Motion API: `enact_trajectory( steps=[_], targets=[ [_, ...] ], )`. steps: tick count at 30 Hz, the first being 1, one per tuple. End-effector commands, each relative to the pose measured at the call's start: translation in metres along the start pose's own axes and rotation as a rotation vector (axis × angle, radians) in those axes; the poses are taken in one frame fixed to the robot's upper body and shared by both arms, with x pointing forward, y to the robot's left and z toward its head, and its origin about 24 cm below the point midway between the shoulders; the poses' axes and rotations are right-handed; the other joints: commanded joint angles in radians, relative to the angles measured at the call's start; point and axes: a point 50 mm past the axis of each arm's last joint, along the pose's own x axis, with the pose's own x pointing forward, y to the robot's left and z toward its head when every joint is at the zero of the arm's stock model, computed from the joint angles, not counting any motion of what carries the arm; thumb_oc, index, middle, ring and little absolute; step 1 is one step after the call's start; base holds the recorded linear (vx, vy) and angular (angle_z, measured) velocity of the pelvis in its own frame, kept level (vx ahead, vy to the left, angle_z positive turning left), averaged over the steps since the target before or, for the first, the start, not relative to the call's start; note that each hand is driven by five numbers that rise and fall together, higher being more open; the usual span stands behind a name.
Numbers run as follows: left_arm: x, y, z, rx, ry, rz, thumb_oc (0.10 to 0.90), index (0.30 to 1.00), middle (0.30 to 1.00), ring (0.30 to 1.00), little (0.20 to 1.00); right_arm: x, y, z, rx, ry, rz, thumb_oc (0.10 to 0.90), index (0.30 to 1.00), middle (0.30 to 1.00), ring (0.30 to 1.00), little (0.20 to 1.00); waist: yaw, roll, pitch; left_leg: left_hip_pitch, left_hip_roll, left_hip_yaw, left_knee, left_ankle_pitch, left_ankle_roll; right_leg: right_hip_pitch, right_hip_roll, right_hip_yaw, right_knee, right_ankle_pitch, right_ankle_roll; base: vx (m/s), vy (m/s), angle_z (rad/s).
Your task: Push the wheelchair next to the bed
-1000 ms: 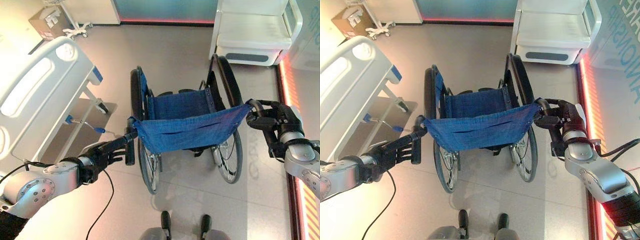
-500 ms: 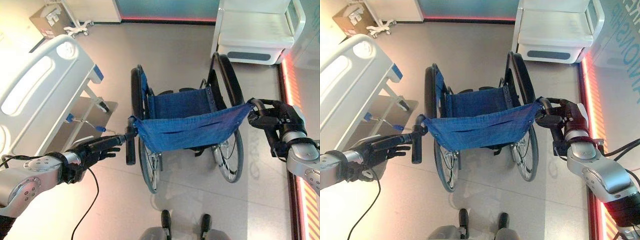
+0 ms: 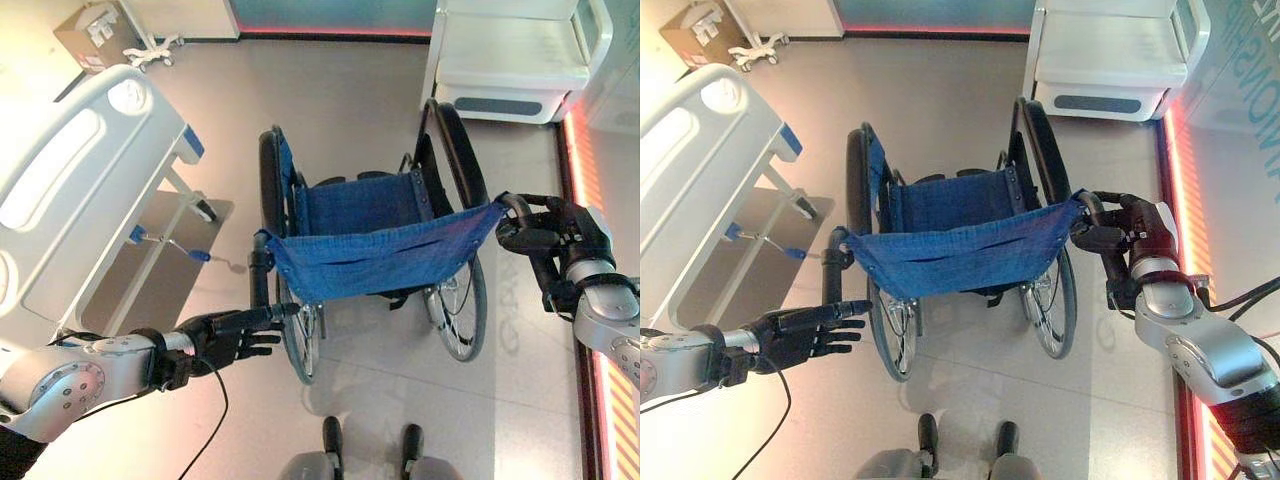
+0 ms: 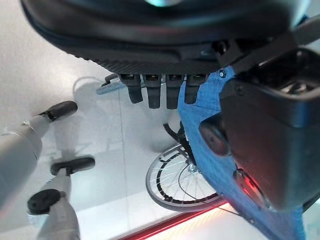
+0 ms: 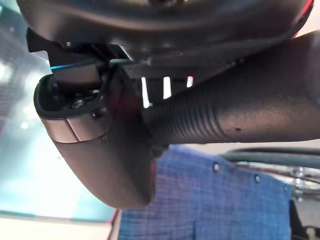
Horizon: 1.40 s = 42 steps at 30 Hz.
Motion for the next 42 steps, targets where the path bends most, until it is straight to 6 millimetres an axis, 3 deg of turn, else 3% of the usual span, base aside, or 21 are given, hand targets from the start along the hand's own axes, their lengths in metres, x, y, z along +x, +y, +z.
enact_trajectory(
  steps=[1, 9, 21, 26, 29, 30, 31, 42],
  targets=[
    [-0.009, -0.013, 0.041, -0.036, -0.212, -0.051, 0.8, 0.9, 0.9, 0.9, 0.9, -0.002, 0.02, -0.011, 0.072, 0.024, 0.085, 0.4, 0.3, 0.3, 0.3, 0.3, -0.022, -0.018, 0.01, 0.005, -0.003, 0.06, 0.016, -0.017, -0.037, -0.027, -0.034, -0.018, 0.036, 0.041, 0.032, 0.0, 0.0, 0.0],
    [0.001, -0.011, 0.057, -0.102, -0.351, 0.088, 0.8, 0.9, 0.9, 0.9, 0.9, 0.001, 0.028, -0.014, 0.072, 0.036, 0.087, 0.4, 0.3, 0.3, 0.3, 0.3, -0.027, -0.029, 0.011, 0.007, -0.004, 0.058, 0.02, -0.018, -0.034, -0.027, -0.029, -0.008, 0.04, 0.039, 0.027, 0.0, 0.0, 0.0],
    [-0.019, 0.019, 0.082, -0.043, -0.539, 0.349, 0.8, 0.9, 0.9, 0.9, 0.9, 0.006, 0.02, -0.006, 0.079, 0.042, 0.081, 0.4, 0.3, 0.3, 0.3, 0.3, -0.023, -0.04, 0.018, -0.004, -0.005, 0.053, 0.03, -0.02, -0.034, -0.038, -0.029, -0.008, 0.051, 0.034, 0.019, 0.0, 0.0, 0.0],
    [-0.027, 0.022, 0.092, -0.051, -0.597, 0.349, 0.8, 0.9, 0.9, 0.9, 0.9, 0.008, 0.019, -0.004, 0.08, 0.043, 0.081, 0.4, 0.3, 0.3, 0.3, 0.3, -0.021, -0.042, 0.019, -0.007, -0.005, 0.052, 0.034, -0.02, -0.034, -0.04, -0.029, -0.01, 0.055, 0.032, 0.017, 0.0, 0.0, 0.0],
    [-0.026, 0.014, 0.094, -0.063, -0.601, 0.251, 0.8, 0.9, 0.9, 0.9, 0.9, 0.008, 0.02, -0.003, 0.08, 0.043, 0.084, 0.4, 0.3, 0.3, 0.3, 0.3, -0.022, -0.043, 0.021, -0.011, -0.003, 0.053, 0.037, -0.02, -0.035, -0.044, -0.03, -0.011, 0.06, 0.031, 0.016, 0.0, 0.0, 0.0],
    [-0.026, 0.013, 0.095, -0.064, -0.602, 0.234, 0.707, 0.761, 0.761, 0.761, 0.761, 0.008, 0.02, -0.003, 0.081, 0.043, 0.084, 0.4, 0.3, 0.3, 0.3, 0.3, -0.022, -0.043, 0.021, -0.011, -0.003, 0.053, 0.037, -0.02, -0.035, -0.045, -0.03, -0.011, 0.06, 0.031, 0.015, 0.0, 0.0, 0.0],
    [-0.024, 0.004, 0.095, -0.078, -0.606, 0.158, 0.4, 0.3, 0.3, 0.3, 0.3, 0.007, 0.02, -0.002, 0.081, 0.041, 0.086, 0.4, 0.3, 0.3, 0.3, 0.3, -0.021, -0.044, 0.023, -0.013, -0.004, 0.052, 0.038, -0.019, -0.035, -0.046, -0.03, -0.011, 0.061, 0.032, 0.015, 0.0, 0.0, 0.0],
    [-0.003, -0.043, 0.087, -0.206, -0.523, -0.195, 0.4, 0.3, 0.3, 0.3, 0.3, 0.007, 0.034, -0.006, 0.081, 0.031, 0.108, 0.4, 0.3, 0.3, 0.3, 0.3, -0.033, -0.045, 0.037, -0.013, -0.001, 0.058, 0.043, -0.022, -0.03, -0.058, -0.029, -0.006, 0.074, 0.036, 0.012, 0.0, 0.0, 0.0]
  ],
)
